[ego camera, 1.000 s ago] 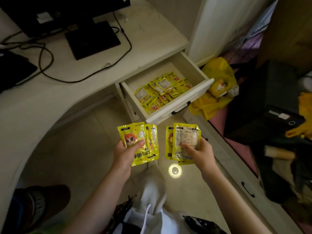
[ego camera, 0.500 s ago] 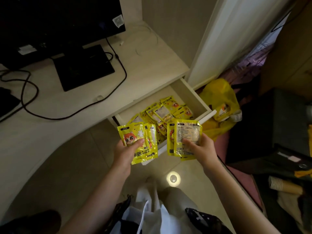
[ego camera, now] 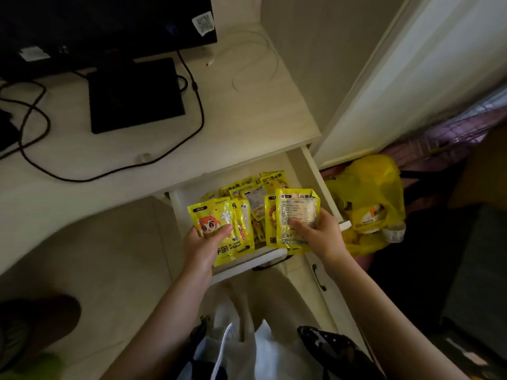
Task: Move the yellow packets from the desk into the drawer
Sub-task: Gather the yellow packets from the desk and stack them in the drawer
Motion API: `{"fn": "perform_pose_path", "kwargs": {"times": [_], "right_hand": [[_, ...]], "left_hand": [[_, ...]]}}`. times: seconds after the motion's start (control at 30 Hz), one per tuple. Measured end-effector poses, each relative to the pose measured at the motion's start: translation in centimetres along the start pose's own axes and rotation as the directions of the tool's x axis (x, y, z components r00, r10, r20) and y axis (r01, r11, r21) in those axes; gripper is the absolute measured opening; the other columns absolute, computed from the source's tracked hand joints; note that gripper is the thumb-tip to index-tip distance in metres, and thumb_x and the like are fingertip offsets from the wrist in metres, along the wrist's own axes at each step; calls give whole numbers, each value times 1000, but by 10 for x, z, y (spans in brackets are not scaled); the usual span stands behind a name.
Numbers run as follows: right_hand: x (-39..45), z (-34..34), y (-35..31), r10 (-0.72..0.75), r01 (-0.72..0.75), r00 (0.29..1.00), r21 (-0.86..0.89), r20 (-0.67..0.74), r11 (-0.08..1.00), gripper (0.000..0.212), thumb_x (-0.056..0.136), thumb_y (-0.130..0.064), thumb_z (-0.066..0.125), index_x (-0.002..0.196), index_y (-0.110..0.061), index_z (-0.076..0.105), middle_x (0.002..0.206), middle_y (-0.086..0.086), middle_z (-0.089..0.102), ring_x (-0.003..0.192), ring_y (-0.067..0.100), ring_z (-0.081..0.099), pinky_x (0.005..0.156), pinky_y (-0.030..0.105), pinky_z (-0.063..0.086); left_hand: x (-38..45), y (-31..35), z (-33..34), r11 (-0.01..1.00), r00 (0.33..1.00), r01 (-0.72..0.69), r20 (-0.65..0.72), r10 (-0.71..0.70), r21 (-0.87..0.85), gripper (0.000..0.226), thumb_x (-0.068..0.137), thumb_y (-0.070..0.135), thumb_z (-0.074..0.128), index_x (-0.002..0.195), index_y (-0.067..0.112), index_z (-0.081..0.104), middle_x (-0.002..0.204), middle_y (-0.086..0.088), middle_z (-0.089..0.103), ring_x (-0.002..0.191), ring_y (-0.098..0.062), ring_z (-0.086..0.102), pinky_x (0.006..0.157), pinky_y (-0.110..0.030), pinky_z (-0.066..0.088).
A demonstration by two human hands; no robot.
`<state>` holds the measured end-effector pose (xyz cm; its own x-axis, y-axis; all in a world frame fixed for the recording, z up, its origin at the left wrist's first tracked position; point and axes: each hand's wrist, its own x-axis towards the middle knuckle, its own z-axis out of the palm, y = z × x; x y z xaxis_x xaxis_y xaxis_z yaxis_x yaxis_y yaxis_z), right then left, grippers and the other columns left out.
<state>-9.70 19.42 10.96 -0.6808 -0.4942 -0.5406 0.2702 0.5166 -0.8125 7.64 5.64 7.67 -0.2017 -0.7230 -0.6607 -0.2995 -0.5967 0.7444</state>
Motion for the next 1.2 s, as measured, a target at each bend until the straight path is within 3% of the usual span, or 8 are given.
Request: {"fn": "perform_pose_path", "kwargs": {"times": [0.17,0.47,0.67,0.77,0.87,1.03,1.1,1.2], "right_hand": [[37,-33,2,9,4,997,-155,80,988,24,84,-12,69,106,-13,60,97,3,70,86,15,69,70,31,59],[102,-38,10,58,13,983,-381,173,924,28,82,-22,71,108,-15,63,98,0,71,89,16,70,76,38,60],[148,-6,-2,78,17,982,-490,172,871,27,83,-25,70,106,-14,62,95,-1,67,90,18,65,75,32,54],[172,12,-1,91,-10,987,-521,130,854,33,82,-26,71,111,-14,63,105,7,70,99,25,66,84,37,54],[191,31,0,118,-44,988,-540,104,840,35,82,-26,70,114,-12,63,107,8,69,101,25,64,76,28,47],[217,48,11,244,-150,964,-534,109,832,46,78,-27,75,119,-9,63,115,13,68,108,27,63,87,33,52],[220,48,16,270,-165,955,-533,125,830,46,80,-24,73,122,-10,61,117,12,67,110,26,62,84,27,47],[222,40,23,293,-169,946,-558,139,812,42,84,-21,69,124,-10,59,118,12,66,110,27,61,81,26,44]], "left_hand": [[-13,-21,40,995,991,89,-98,-92,-42,49,66,23,84,110,17,64,102,0,72,99,-20,65,98,-45,45],[13,-28,76,990,964,137,-226,-142,-37,45,66,18,84,106,12,64,97,-3,70,93,-19,64,81,-32,44],[67,-20,88,982,963,182,-212,-167,50,56,64,28,86,111,13,60,104,-3,68,96,-21,60,82,-32,38],[94,-16,92,976,961,177,-235,-144,127,48,66,23,84,106,11,61,101,-4,67,92,-21,60,79,-30,40],[117,-11,96,947,969,165,-224,-104,274,38,69,21,83,98,15,59,101,-5,66,88,-19,58,78,-32,47],[138,-11,107,947,968,221,-175,-182,235,53,75,24,78,119,9,54,109,2,57,93,-15,51,82,-28,40],[140,-16,108,937,961,253,-174,-214,240,63,78,23,76,130,6,47,114,1,53,103,-17,50,88,-30,39],[143,-25,103,916,945,303,-206,-254,262,63,73,24,79,126,6,50,126,-8,58,110,-25,56,95,-34,45]]}}
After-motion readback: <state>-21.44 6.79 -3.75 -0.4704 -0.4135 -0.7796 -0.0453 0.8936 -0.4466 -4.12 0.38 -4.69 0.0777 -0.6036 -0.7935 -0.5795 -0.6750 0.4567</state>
